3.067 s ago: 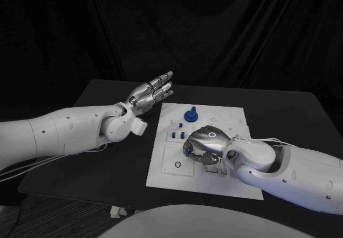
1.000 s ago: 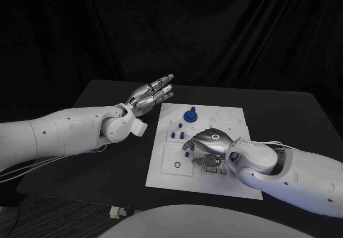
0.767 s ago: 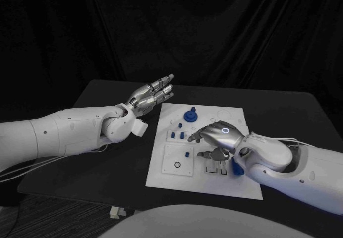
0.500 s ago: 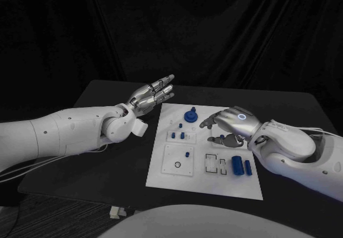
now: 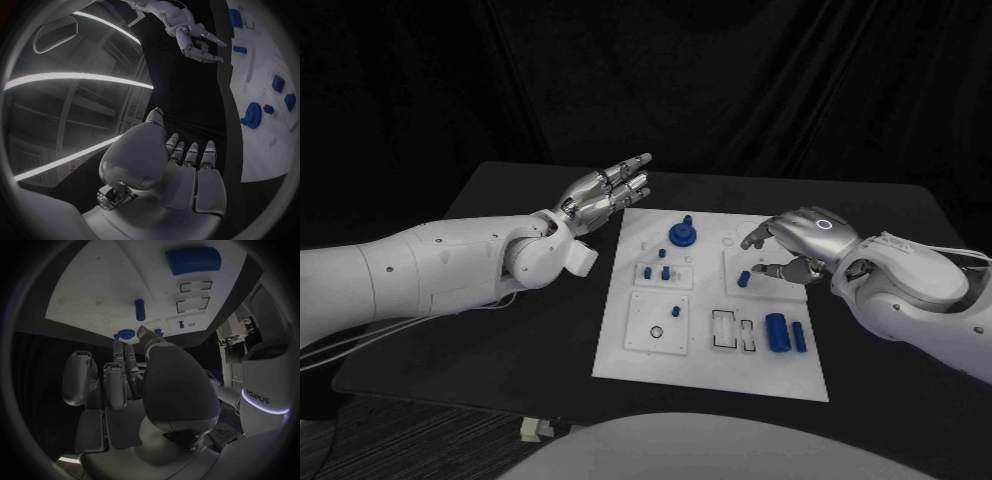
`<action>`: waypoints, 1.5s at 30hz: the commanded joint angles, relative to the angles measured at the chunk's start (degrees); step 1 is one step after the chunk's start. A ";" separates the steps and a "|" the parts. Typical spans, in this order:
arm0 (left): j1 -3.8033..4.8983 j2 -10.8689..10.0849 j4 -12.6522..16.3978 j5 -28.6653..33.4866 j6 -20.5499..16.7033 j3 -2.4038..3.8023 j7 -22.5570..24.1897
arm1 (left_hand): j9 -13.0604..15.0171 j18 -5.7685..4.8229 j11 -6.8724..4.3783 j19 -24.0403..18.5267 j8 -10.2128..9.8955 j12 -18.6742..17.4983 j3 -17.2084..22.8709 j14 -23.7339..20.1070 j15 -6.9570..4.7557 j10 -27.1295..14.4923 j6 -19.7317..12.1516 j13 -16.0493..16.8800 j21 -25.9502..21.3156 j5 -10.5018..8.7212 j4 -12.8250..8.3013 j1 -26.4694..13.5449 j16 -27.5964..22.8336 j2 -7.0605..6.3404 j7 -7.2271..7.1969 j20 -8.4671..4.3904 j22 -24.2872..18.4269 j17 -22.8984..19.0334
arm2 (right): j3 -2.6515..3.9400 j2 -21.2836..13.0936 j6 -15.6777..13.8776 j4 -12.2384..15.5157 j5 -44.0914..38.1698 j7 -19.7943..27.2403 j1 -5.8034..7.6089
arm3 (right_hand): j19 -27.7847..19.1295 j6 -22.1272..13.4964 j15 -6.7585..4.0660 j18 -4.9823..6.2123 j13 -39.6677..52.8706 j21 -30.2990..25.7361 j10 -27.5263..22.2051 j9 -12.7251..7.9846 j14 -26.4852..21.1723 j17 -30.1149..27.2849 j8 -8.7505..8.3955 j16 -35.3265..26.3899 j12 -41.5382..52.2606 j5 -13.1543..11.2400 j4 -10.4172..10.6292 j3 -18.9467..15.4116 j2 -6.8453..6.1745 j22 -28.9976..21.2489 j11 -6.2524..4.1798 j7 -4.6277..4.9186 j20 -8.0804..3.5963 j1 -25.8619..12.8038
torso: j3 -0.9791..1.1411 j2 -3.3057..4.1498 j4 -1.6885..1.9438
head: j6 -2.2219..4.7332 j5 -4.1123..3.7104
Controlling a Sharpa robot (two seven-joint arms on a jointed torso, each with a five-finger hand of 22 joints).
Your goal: Assemble the parts on the task board
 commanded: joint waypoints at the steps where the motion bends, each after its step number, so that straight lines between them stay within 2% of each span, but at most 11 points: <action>1: -0.09 0.10 0.07 0.31 0.28 0.06 0.96 | 0.02 0.94 0.00 0.02 0.28 0.19 -0.06 -0.02 -0.29 0.14 0.23 0.07 0.10 0.53 -0.47 0.61 -0.21 0.05 -0.09 0.07 -0.05 -0.10 | 0.04 0.33 1.37 -0.99 1.08 -1.38 -0.73 | 0.14 0.14 -0.39 -0.45 -0.79 0.05 -0.69 -0.37 3.53 3.61 -0.35 -0.21 -0.95 -0.99 0.49 -0.43 -0.38 9.85 0.08 0.59 0.01 -0.65 | 0.04 0.12 -0.02 | -0.01 -0.02; 5: -0.10 0.01 0.11 0.31 0.25 0.06 0.99 | 0.02 0.94 0.00 0.02 0.28 0.19 -0.06 -0.02 -0.29 0.14 0.23 0.07 0.10 0.53 -0.47 0.61 -0.21 0.05 -0.09 0.07 -0.05 -0.10 | 0.04 0.77 1.88 -1.87 1.15 -1.22 -1.36 | 0.11 0.31 -0.35 -0.45 -1.26 0.04 -0.57 -0.65 3.51 3.47 -0.45 -0.29 -1.32 -1.69 0.81 -0.88 -0.38 9.84 0.10 1.10 0.02 -0.72 | 0.11 0.21 -0.16 | -0.01 0.14; 10: -0.11 -0.18 0.16 0.31 0.26 0.06 1.02 | 0.02 0.95 -0.01 0.03 0.29 0.23 -0.07 -0.02 -0.33 0.14 0.29 0.08 0.11 0.63 -0.49 0.64 -0.21 0.06 -0.11 0.04 -0.02 -0.10 | 0.04 1.20 2.17 -2.39 1.76 -0.51 -1.83 | 0.12 0.28 -0.28 -0.47 -2.09 0.16 0.37 -1.41 3.56 3.54 -0.85 -0.25 -1.70 -3.80 1.82 -2.21 -0.62 9.87 0.01 2.58 0.09 -1.07 | 0.06 0.10 -0.13 | -0.01 0.29; 17: -0.12 -0.15 0.09 0.31 0.41 0.06 1.04 | 0.01 0.95 0.00 0.04 0.29 0.19 -0.06 -0.02 -0.32 0.14 0.23 0.07 0.11 0.67 -0.49 0.65 -0.21 0.09 -0.13 0.04 0.00 -0.10 | 0.04 1.64 2.93 -2.68 2.23 0.37 -2.14 | 0.10 -0.13 -0.25 -0.47 -2.72 0.17 0.96 -2.14 3.51 3.31 -1.31 -0.37 -2.07 -4.30 2.21 -3.01 -0.84 9.86 -0.02 3.04 0.12 -0.40 | 0.05 -0.01 0.01 | -0.01 0.03; 19: -0.12 -0.11 0.05 0.31 0.47 0.06 1.03 | 0.01 0.95 0.00 0.04 0.29 0.19 -0.06 -0.02 -0.32 0.14 0.23 0.07 0.11 0.67 -0.49 0.65 -0.21 0.09 -0.13 0.04 0.00 -0.10 | 0.04 1.83 2.96 -2.81 2.48 0.60 -2.28 | 0.05 0.05 -0.32 -0.45 -3.05 0.08 1.18 -2.40 3.49 3.25 -1.31 -0.40 -2.30 -3.38 1.86 -2.76 -0.42 9.83 -0.02 3.19 0.11 0.72 | 0.06 -0.03 -0.01 | -0.01 -0.05; 21: -0.13 -0.09 0.04 0.31 0.56 0.06 1.01 | 0.01 0.95 0.02 0.04 0.29 0.21 -0.06 -0.02 -0.28 0.14 0.21 0.08 0.12 0.71 -0.49 0.66 -0.21 0.12 -0.15 0.05 0.02 -0.10 | 0.04 2.19 2.79 -3.03 2.83 0.94 -2.58 | 0.03 0.46 -0.15 -0.45 -3.40 0.10 1.61 -2.61 3.46 3.17 -1.18 -0.44 -2.53 -0.97 1.45 -2.35 0.02 9.84 0.01 3.40 0.14 1.77 | 0.05 -0.01 -0.05 | -0.01 -0.15; 22: -0.13 -0.10 0.04 0.31 0.58 0.06 1.00 | 0.01 0.95 0.02 0.04 0.29 0.21 -0.05 -0.02 -0.26 0.14 0.20 0.08 0.12 0.73 -0.49 0.67 -0.21 0.13 -0.16 0.05 0.02 -0.10 | 0.04 2.30 2.67 -3.11 2.90 1.06 -2.70 | -0.08 0.84 0.05 -0.41 -3.72 -0.09 2.03 -2.74 3.40 3.01 -1.06 -0.53 -2.76 1.71 1.10 -1.87 0.33 9.78 0.05 3.47 0.21 2.53 | 0.04 -0.02 -0.05 | -0.01 -0.18; 25: -0.13 -0.11 0.06 0.31 0.65 0.06 0.94 | 0.01 0.95 0.02 0.04 0.29 0.21 -0.05 -0.02 -0.26 0.14 0.20 0.08 0.12 0.73 -0.49 0.67 -0.21 0.13 -0.16 0.05 0.02 -0.10 | 0.04 2.77 1.92 -3.45 3.58 1.75 -3.21 | -0.21 1.38 0.29 -0.41 -4.49 -0.27 3.01 -3.04 3.33 2.86 -0.97 -0.59 -3.41 6.86 0.79 -0.73 0.47 9.73 0.18 3.51 0.57 3.36 | 0.02 0.01 -0.05 | -0.01 -0.12; 28: -0.14 -0.18 0.08 0.31 0.72 0.06 0.85 | 0.01 0.95 0.02 0.04 0.29 0.21 -0.05 -0.02 -0.26 0.14 0.20 0.08 0.12 0.73 -0.49 0.67 -0.21 0.13 -0.16 0.05 0.02 -0.10 | 0.04 3.27 1.42 -3.85 4.55 2.44 -3.63 | -0.24 1.99 0.76 -0.42 -5.22 -0.18 4.87 -3.24 3.28 2.78 -0.83 -0.60 -3.91 9.88 0.61 0.92 0.16 9.75 0.16 3.58 0.92 3.94 | 0.00 0.05 -0.05 | -0.01 0.11; 36: -0.15 -0.22 0.09 0.31 0.90 0.06 0.68 | 0.00 0.95 0.11 0.06 0.29 0.26 -0.01 -0.02 -0.03 0.14 0.16 0.09 0.13 0.91 -0.55 0.79 -0.21 0.23 -0.21 0.13 0.05 -0.10 | 0.04 4.08 1.31 -4.59 5.88 3.48 -4.00 | -0.37 3.32 0.94 -0.38 -6.07 -0.11 8.17 -3.11 3.20 2.72 -0.30 -0.55 -4.51 14.74 0.04 4.62 -0.60 9.74 -0.03 3.81 1.16 4.52 | 0.04 0.08 -0.09 | -0.01 0.09; 45: -0.21 -0.01 -0.01 0.31 1.31 0.06 0.46 | -0.01 0.94 0.23 0.07 0.29 0.31 0.07 -0.02 0.12 0.14 0.11 0.10 0.14 1.19 -0.72 1.02 -0.21 0.34 -0.18 0.24 0.08 -0.10 | 0.04 4.20 1.25 -4.63 6.44 3.97 -4.09 | -0.44 5.94 0.72 -0.37 -6.14 0.09 10.49 -2.04 3.16 2.72 1.22 -0.50 -4.39 17.65 -1.27 6.96 -0.95 9.76 -0.38 3.78 1.00 4.61 | 0.04 0.04 -0.03 | -0.01 0.13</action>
